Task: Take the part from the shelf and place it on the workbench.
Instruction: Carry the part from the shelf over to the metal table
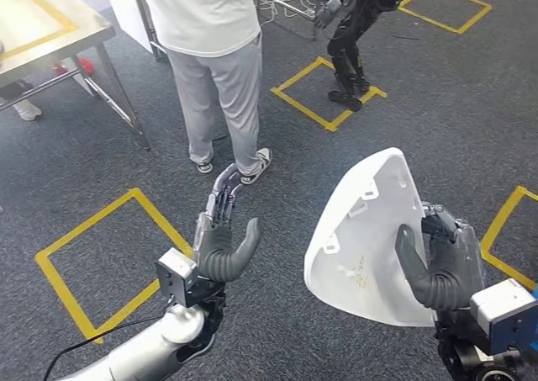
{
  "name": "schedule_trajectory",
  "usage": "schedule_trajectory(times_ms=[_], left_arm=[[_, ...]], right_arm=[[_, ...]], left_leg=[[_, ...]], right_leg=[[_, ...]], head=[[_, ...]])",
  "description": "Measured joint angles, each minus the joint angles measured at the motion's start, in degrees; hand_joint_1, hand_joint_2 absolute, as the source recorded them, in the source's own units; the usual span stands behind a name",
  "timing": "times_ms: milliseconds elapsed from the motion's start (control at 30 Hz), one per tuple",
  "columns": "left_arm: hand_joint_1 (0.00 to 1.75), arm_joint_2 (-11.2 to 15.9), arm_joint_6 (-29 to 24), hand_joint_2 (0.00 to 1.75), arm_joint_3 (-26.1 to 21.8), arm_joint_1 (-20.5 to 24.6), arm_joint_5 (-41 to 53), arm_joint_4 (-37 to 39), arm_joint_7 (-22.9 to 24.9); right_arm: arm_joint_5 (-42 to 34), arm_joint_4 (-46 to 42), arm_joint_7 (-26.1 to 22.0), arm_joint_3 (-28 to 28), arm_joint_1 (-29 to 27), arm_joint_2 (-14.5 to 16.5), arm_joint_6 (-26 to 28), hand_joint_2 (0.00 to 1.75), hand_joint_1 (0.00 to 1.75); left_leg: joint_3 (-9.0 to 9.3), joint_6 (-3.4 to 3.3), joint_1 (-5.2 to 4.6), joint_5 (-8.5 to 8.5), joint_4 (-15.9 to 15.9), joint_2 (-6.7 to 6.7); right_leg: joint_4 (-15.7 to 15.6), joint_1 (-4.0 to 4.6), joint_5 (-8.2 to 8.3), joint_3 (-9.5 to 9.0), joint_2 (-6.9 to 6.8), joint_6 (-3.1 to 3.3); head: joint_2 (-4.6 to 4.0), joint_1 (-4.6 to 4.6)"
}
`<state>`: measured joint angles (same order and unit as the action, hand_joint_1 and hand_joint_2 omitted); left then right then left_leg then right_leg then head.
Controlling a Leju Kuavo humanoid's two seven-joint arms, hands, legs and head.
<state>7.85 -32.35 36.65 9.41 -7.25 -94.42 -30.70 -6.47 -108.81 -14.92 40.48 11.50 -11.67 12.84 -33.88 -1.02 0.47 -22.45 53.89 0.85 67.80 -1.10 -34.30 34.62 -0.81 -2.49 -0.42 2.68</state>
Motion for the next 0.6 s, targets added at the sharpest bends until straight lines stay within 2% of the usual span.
schedule_trajectory(times_ms=[33, 67, 100, 133, 200, 233, 267, 300, 333, 367, 400, 467, 500, 533, 567, 600], left_arm=[[0.00, 0.0, 0.0, 1.75, 0.0, 0.0, 0.0, 0.0, 0.0], [0.00, -0.1, 0.0, 1.75, 0.0, 0.0, -0.1, 0.0, 0.0], [0.00, -0.1, 0.1, 1.75, 0.0, 0.0, -0.1, 0.0, 0.0], [0.00, -0.1, 0.1, 1.75, 0.0, 0.0, -0.2, 0.0, 0.0], [0.00, -0.1, 0.1, 1.75, 0.0, 0.0, -0.2, 0.0, 0.0], [0.00, -0.1, 0.2, 1.75, 0.0, 0.0, -0.3, 0.0, -0.1], [0.00, -0.1, 0.3, 1.75, 0.0, 0.0, -0.4, 0.0, -0.1], [0.00, -0.1, 0.4, 1.75, 0.0, 0.0, -0.4, 0.0, -0.1], [0.00, -0.1, 0.4, 1.75, 0.0, 0.0, -0.5, 0.0, -0.2], [0.00, -0.1, 0.5, 1.75, 0.0, 0.0, -0.5, 0.0, -0.2], [0.00, -0.1, 0.5, 1.75, 0.0, 0.1, -0.6, 0.0, -0.3], [0.00, 0.0, 0.5, 1.75, 0.0, 0.3, -0.6, 0.0, -0.5], [0.00, 0.0, 0.5, 1.75, 0.0, 0.4, -0.7, 0.0, -0.5], [0.00, 0.0, 0.5, 1.75, 0.0, 0.4, -0.8, 0.0, -0.5], [0.00, 0.0, 0.5, 1.75, 0.0, 0.4, -0.9, 0.1, -0.6], [0.00, 0.0, 0.5, 1.75, 0.0, 0.4, -0.9, 0.1, -0.6]], right_arm=[[0.0, 0.0, 0.0, 0.0, -0.2, 0.0, 0.0, 1.75, 1.75], [0.0, 0.1, 0.0, 0.0, -0.3, 0.0, 0.0, 1.75, 1.75], [0.0, 0.1, 0.0, 0.0, -0.4, 0.0, 0.0, 1.75, 1.75], [0.0, 0.2, 0.0, 0.0, -0.5, 0.0, 0.0, 1.75, 1.75], [0.0, 0.3, 0.0, 0.0, -0.5, 0.0, 0.0, 1.75, 1.75], [0.0, 0.3, -0.1, 0.0, -0.5, 0.0, 0.0, 1.75, 1.75], [0.0, 0.3, -0.1, 0.0, -0.5, 0.0, 0.0, 1.75, 1.75], [0.0, 0.3, -0.1, 0.0, -0.6, 0.0, 0.0, 1.75, 1.75], [0.0, 0.3, -0.2, 0.0, -0.5, 0.0, 0.1, 1.75, 1.75], [0.0, 0.3, -0.2, 0.0, -0.5, 0.0, 0.1, 1.75, 1.75], [0.0, 0.4, -0.2, 0.0, -0.5, 0.0, 0.1, 1.75, 1.75], [0.0, 0.4, -0.3, -0.1, -0.5, 0.0, 0.1, 1.75, 1.75], [0.0, 0.4, -0.3, -0.2, -0.6, 0.0, 0.2, 1.75, 1.75], [0.0, 0.4, -0.3, -0.2, -0.7, 0.0, 0.2, 1.75, 1.75], [0.0, 0.5, -0.3, -0.2, -0.8, 0.0, 0.2, 1.75, 1.75], [0.0, 0.6, -0.3, -0.2, -0.8, 0.0, 0.2, 1.75, 1.75]], left_leg=[[0.04, -0.04, -0.07, -0.02, 0.0, 0.79], [0.12, -0.06, -0.14, -0.04, 0.0, 1.64], [0.26, -0.06, -0.18, -0.05, 0.0, 2.54], [0.43, -0.04, -0.20, -0.08, 0.0, 3.44], [0.51, 0.12, -0.18, -0.12, 0.1, 5.00], [0.32, 0.34, -0.08, -0.10, 0.2, 5.69], [0.04, 0.66, 0.09, 0.00, 0.2, 6.42], [-0.21, 1.11, 0.21, 0.19, 0.1, 7.24], [-0.37, 1.51, 0.31, 0.35, 0.0, 8.05], [-0.53, 1.87, 0.18, 0.25, 0.2, 7.76], [-1.04, 2.17, -0.04, -0.44, 1.2, 6.44], [-3.96, 2.62, -0.23, -3.67, 7.1, 2.10], [-6.10, 2.84, -0.12, -5.52, 11.3, 0.60], [-7.96, 3.03, 0.03, -6.72, 14.9, -0.11], [-8.95, 3.15, 0.14, -6.92, 16.6, -0.42], [-8.70, 3.20, 0.20, -6.03, 16.1, -0.58]], right_leg=[[3.3, 0.05, -0.82, 1.81, 0.37, 0.03], [4.5, 0.09, -0.46, 2.70, 0.56, 0.15], [3.2, 0.11, 1.11, 2.49, 0.77, 0.38], [-0.1, 0.15, 3.55, 1.33, 1.36, 0.71], [-8.3, 0.06, 7.95, -1.66, 4.75, 1.51], [-11.2, 0.04, 8.89, -2.79, 6.23, 1.75], [-12.6, 0.05, 9.07, -3.46, 7.16, 1.90], [-13.1, 0.10, 8.94, -3.89, 6.92, 1.95], [-13.6, -0.07, 8.92, -4.33, 6.04, 2.00], [-13.9, -0.22, 9.10, -4.68, 5.18, 2.12], [-14.3, -0.39, 9.28, -4.97, 4.23, 2.30], [-14.8, -0.35, 9.45, -5.28, 2.29, 2.56], [-14.8, -0.25, 9.42, -5.26, 1.31, 2.66], [-14.8, -0.15, 9.36, -5.24, 0.34, 2.69], [-14.8, -0.09, 9.28, -5.25, -0.60, 2.71], [-14.7, -0.06, 9.18, -5.28, -1.46, 2.68]], head=[[0.00, -0.03], [0.00, -0.04], [0.00, -0.04], [0.00, -0.05], [0.00, -0.03], [0.00, -0.05], [0.00, -0.05], [0.00, -0.09], [0.00, -0.12], [0.00, -0.08], [0.00, 0.19], [0.00, 0.78], [0.00, 1.04], [0.00, 1.10], [0.00, 1.15], [0.00, 1.22]])
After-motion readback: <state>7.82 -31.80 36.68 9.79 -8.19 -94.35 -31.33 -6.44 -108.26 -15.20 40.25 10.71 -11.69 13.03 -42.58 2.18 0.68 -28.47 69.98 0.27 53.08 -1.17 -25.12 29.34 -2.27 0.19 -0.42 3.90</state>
